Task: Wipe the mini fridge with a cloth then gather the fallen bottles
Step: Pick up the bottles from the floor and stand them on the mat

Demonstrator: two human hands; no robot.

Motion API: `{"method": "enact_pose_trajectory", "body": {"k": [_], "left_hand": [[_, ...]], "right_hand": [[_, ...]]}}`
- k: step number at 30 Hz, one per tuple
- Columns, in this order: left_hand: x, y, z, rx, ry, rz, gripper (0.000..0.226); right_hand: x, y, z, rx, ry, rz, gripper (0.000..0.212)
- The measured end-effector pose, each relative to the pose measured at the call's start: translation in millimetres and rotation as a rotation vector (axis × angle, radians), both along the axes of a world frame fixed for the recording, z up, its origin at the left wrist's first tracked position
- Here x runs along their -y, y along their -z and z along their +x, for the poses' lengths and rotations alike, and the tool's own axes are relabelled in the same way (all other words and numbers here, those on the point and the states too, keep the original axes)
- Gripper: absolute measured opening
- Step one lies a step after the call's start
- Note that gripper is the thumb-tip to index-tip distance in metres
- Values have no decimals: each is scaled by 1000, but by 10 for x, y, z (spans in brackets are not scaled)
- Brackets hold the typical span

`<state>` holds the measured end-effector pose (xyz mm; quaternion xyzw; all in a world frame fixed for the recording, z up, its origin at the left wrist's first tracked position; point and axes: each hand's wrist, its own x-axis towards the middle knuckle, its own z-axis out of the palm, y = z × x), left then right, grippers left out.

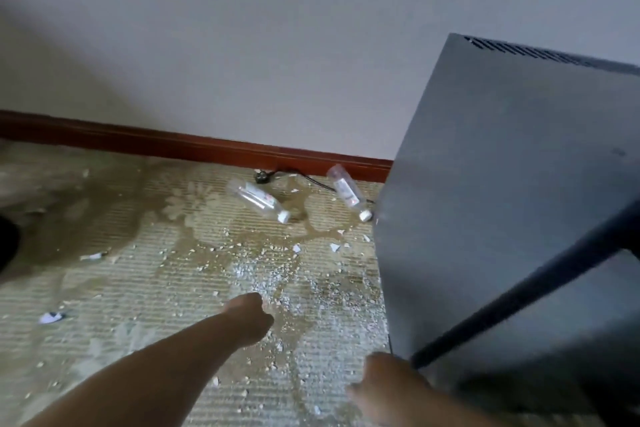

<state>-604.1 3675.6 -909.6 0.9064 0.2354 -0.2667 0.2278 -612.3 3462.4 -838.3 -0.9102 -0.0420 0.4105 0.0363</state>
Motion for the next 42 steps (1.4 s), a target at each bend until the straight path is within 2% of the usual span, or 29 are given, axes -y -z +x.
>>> {"method": "enact_pose_trajectory", "body": {"k": [3,7,13,15,17,21,24,27,34,37,42], "left_hand": [[-421,65,66,-22,-22,-21,43],[-895,1,321,5,-58,-117,36],[-1230,-151,895,89,-46,-77,32],[-1153,-16,1023,138,-78,-105,37],[-979,204,923,129,-66,-120,51],[-897,778,432,-128,194,52,114],[-998,980,365,-157,251,97,125],[-1041,978,477,-192,304,66,122],[-1128,897,532,-255,320,0,112],[-1119,886,505,-239,309,28,107],[-1069,960,458,-240,273,34,100]], "right_hand": [[-365,-150,326,65,-26,77,27],[-653,-339,826,130,75,164,37],[-715,-164,1218,229,14,71,36],[-726,-85,1282,237,-33,29,35],[-755,59,1370,276,-79,-2,36],[-1042,488,1546,360,-60,97,30],[-1313,773,1652,393,-62,149,33],[-1567,948,1756,444,-107,141,41],[-2001,1236,2045,340,-320,66,66],[-2097,1300,2197,319,-332,28,75],[-2089,1411,2369,262,-323,18,73]]}}
